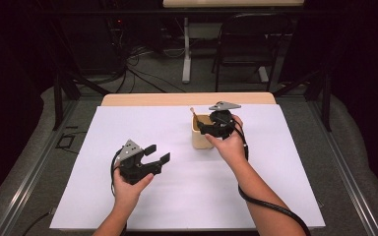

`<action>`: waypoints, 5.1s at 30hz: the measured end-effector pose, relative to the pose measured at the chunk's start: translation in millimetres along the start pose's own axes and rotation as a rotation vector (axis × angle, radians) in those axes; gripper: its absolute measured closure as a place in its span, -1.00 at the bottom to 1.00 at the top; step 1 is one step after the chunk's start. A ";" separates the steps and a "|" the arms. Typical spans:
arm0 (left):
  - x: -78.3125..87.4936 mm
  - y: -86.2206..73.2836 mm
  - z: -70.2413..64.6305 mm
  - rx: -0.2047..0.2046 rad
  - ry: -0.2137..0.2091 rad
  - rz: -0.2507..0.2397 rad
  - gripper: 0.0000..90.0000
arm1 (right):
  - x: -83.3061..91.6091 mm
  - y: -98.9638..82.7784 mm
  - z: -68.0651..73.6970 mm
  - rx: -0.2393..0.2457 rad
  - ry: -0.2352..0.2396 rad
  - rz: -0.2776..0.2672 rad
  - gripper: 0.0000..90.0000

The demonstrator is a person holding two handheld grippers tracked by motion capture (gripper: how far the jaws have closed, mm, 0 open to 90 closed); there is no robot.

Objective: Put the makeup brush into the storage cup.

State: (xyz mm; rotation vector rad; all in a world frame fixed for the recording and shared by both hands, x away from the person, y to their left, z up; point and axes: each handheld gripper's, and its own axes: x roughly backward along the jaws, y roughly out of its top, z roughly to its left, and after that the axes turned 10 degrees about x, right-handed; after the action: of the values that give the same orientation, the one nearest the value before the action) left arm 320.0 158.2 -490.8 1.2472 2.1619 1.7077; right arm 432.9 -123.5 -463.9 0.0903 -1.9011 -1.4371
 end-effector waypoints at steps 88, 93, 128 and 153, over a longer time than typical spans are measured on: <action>7.0 3.4 2.0 0.013 0.005 -0.026 -0.23 | 85.0 -79.7 21.1 -0.054 0.053 -0.068 -0.08; 7.1 2.9 2.6 0.015 0.008 -0.025 -0.23 | 86.4 -87.3 25.6 -0.042 0.052 -0.071 -0.08; 1.8 -0.8 0.8 0.006 0.007 -0.003 -0.23 | 74.7 -125.2 43.5 -0.011 0.069 -0.063 -0.07; 3.2 -1.2 2.6 0.019 0.011 -0.002 -0.23 | 67.5 -132.0 42.7 -0.008 0.070 -0.053 -0.05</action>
State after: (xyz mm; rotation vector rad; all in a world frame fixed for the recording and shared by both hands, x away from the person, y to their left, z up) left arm 318.8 162.2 -491.6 1.2430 2.1893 1.7010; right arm 311.2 -169.5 -546.8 0.1863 -1.8485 -1.4572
